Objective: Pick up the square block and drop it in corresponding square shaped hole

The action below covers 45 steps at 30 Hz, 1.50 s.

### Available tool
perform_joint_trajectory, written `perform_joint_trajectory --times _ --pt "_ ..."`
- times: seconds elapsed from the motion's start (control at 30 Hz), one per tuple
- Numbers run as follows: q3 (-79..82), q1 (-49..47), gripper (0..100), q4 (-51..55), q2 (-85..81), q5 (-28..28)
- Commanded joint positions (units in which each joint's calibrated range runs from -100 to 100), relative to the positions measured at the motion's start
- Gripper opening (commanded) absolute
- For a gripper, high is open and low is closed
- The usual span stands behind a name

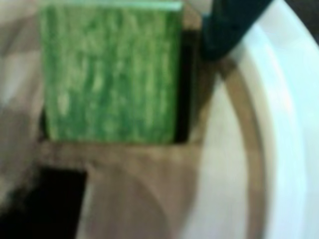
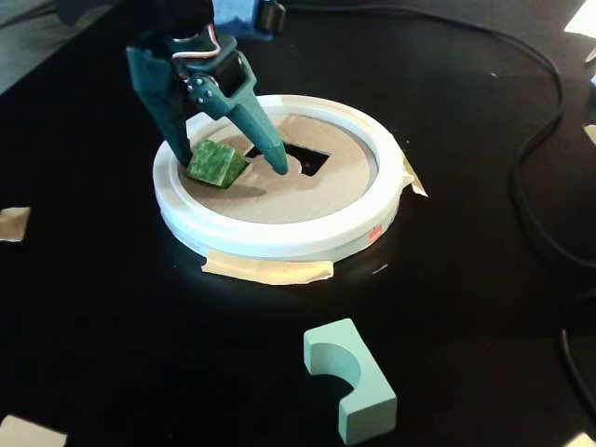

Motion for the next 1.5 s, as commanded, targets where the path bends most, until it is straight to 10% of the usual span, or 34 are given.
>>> perform_joint_trajectory --times 0.0,1.47 --pt "-3.57 -0.26 100 7.56 -10.57 -0.2" --pt "-10.31 4.11 100 -3.08 5.73 3.86"
